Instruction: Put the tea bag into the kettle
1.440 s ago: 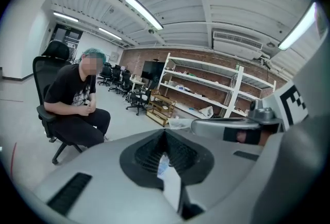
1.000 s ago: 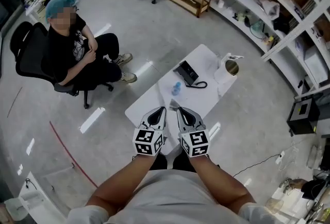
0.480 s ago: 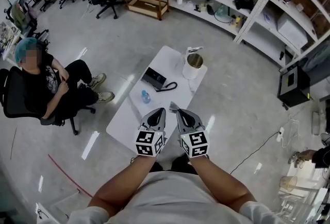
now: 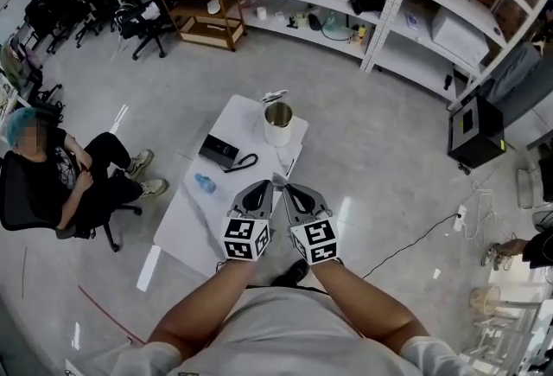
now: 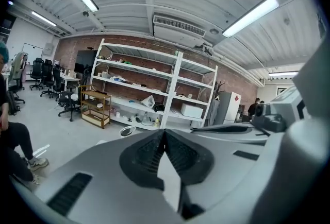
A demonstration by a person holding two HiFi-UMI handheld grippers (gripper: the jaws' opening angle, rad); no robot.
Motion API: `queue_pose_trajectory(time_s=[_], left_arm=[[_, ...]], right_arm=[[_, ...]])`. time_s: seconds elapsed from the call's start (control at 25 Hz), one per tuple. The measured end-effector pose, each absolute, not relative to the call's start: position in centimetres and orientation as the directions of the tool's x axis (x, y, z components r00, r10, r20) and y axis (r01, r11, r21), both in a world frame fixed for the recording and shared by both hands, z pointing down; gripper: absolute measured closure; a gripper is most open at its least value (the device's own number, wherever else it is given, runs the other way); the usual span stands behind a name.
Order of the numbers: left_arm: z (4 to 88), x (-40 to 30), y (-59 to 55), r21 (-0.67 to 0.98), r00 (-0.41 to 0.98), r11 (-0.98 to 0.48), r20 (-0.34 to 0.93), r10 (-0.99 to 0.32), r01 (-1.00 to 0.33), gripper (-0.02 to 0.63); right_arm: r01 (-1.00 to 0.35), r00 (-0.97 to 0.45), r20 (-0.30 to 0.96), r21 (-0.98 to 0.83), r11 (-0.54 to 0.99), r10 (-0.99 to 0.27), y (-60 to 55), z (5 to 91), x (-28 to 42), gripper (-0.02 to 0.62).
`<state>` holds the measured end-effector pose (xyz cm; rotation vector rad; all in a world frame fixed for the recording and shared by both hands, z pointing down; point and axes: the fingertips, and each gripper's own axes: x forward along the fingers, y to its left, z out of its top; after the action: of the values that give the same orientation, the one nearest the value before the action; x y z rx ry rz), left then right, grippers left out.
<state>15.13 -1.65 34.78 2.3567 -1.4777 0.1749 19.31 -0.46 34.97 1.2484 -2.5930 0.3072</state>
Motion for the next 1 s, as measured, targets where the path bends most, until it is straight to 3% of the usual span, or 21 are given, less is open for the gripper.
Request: queue_pose_trajectory(time_s=[0.32, 1.0], left_arm=[[34.1, 19.1, -4.0, 0.207, 0.460, -0.414, 0.302, -0.835, -0.886, 0.598], [35.1, 20.4, -12.6, 0.238, 0.454, -0.396, 0.297, -0.840, -0.887, 0.598]], right_arm=[[-0.805, -0.583, 0.301, -0.088, 0.587, -0.754, -2.3, 34.2, 23.4, 0.583], [-0.817, -0.567, 0.315, -0.099, 0.568, -0.761, -11.4, 34.8, 25.6, 0.583]])
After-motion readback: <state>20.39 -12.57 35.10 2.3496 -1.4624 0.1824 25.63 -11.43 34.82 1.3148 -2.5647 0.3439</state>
